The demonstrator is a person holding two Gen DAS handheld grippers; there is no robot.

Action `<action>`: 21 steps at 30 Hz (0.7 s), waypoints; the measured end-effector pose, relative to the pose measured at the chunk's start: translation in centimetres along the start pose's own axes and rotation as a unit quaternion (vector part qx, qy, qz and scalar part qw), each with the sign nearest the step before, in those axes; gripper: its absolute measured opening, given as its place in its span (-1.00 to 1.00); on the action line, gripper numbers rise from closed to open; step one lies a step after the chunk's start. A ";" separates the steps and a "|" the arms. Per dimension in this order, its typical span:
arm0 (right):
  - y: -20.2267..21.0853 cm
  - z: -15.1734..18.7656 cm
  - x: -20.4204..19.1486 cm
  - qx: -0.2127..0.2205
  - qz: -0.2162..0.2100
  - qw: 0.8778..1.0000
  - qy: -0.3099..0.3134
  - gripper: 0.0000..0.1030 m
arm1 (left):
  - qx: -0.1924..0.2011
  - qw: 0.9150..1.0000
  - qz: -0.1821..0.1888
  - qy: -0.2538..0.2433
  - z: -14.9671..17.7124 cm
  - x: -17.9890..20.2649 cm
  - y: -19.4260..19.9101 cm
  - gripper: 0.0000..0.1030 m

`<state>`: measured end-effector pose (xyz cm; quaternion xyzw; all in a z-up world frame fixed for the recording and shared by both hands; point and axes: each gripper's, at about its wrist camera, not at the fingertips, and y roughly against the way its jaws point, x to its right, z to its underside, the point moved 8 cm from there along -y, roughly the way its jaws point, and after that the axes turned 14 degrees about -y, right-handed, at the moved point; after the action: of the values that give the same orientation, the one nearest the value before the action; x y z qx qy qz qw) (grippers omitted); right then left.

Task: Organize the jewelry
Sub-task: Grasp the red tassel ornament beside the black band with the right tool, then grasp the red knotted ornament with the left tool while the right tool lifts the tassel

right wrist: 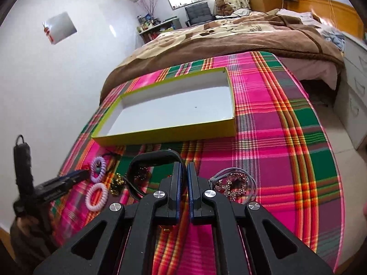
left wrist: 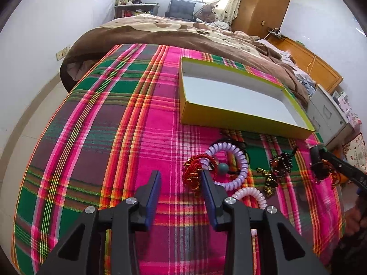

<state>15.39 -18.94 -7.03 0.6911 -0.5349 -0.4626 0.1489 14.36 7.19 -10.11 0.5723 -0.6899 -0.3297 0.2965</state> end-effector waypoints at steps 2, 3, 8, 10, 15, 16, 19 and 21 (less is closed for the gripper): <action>0.2 0.0 -0.1 -0.001 -0.010 1.000 0.000 -0.91 | 0.000 1.000 -0.003 -0.009 -0.1 0.2 -0.1 -0.45; 0.2 0.1 -0.1 -0.006 -0.019 1.000 -0.007 -0.90 | 0.001 1.000 0.001 -0.012 -0.2 0.4 -0.2 -0.53; 0.4 0.8 -0.5 -0.011 -0.026 1.000 -0.013 -0.90 | 0.007 1.000 -0.002 -0.012 -0.2 0.6 -0.2 -0.72; 0.4 1.4 -1.0 -0.014 -0.026 1.000 0.004 -0.90 | 0.011 1.000 0.000 -0.009 -0.1 0.6 -0.2 -0.74; -0.2 2.9 -0.4 -0.023 0.013 0.999 0.022 -0.90 | 0.024 1.000 -0.002 0.005 0.1 0.0 0.7 -0.75; -0.2 3.1 -0.2 -0.024 0.016 0.999 0.025 -0.90 | 0.027 1.000 -0.004 0.008 0.2 -0.1 1.0 -0.75; -0.2 3.5 0.1 -0.028 0.015 0.999 0.020 -0.89 | 0.039 0.999 -0.003 0.007 0.1 -0.1 1.9 -0.75; 0.1 3.4 0.1 -0.031 -0.020 0.999 -0.001 -0.89 | 0.048 0.999 0.000 0.002 -0.1 0.1 2.5 -0.75</action>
<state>12.60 -18.06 -8.79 0.6960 -0.5065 -0.4829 0.1607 12.94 7.37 -8.04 0.5864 -0.7043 -0.2952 0.2701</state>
